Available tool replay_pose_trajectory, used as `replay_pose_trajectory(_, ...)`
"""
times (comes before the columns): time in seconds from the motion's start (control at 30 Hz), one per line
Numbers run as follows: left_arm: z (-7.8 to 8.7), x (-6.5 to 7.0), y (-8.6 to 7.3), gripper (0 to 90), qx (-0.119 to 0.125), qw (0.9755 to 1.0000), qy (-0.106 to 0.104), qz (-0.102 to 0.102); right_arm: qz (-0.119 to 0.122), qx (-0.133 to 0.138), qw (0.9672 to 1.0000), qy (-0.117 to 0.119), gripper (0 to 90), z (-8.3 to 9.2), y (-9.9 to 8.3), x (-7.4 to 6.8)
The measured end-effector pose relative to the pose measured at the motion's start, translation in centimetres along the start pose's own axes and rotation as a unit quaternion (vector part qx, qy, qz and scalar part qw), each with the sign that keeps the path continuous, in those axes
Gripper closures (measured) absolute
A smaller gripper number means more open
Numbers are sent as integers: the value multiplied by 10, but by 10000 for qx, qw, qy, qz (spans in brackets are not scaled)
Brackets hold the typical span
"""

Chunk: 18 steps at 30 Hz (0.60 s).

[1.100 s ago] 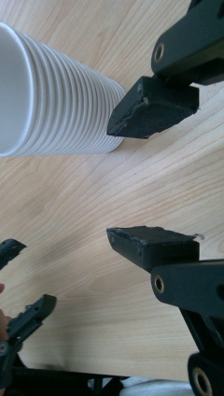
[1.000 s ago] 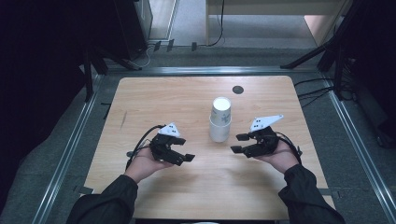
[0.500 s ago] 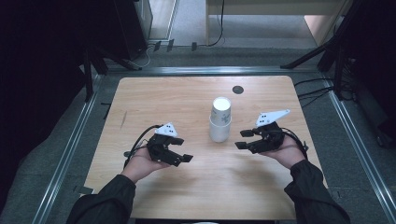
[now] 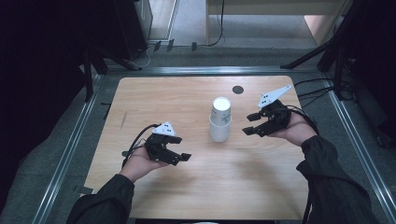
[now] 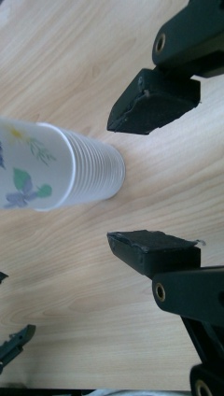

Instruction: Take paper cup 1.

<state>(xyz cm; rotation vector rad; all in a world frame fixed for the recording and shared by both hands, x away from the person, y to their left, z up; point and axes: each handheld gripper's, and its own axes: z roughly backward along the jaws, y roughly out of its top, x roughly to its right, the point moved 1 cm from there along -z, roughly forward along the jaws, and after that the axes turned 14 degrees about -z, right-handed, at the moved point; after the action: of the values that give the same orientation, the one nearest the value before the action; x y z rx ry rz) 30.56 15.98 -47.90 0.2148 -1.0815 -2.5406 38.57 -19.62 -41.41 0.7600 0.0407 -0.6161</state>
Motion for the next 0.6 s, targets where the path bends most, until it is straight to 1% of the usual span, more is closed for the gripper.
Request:
replay_pose_trajectory(0.1,-1,0,0,221,-15,10000,-53,15,55,-77,10000,-3,400,5,9,3)
replay_pose_trajectory(0.23,-1,1,0,222,-8,10000,-61,-3,208,-232,9995,-28,359,10,20,7)
replay_pose_trajectory(0.3,-1,1,0,222,-4,10000,-62,5,214,-341,9992,-38,353,12,26,9)
replay_pose_trajectory(0.33,-1,0,-1,222,-3,10000,-65,4,213,-390,9990,4,350,12,29,10)
replay_pose_trajectory(0.47,-1,-1,-1,221,-10,10000,-42,48,304,-504,9983,8,308,11,40,12)
replay_pose_trajectory(0.57,-2,-2,-1,221,-2,10000,-64,75,388,-638,9972,21,294,7,46,12)
replay_pose_trajectory(0.6,-2,-2,-2,221,-25,10000,-55,51,427,-692,9967,14,294,5,49,12)
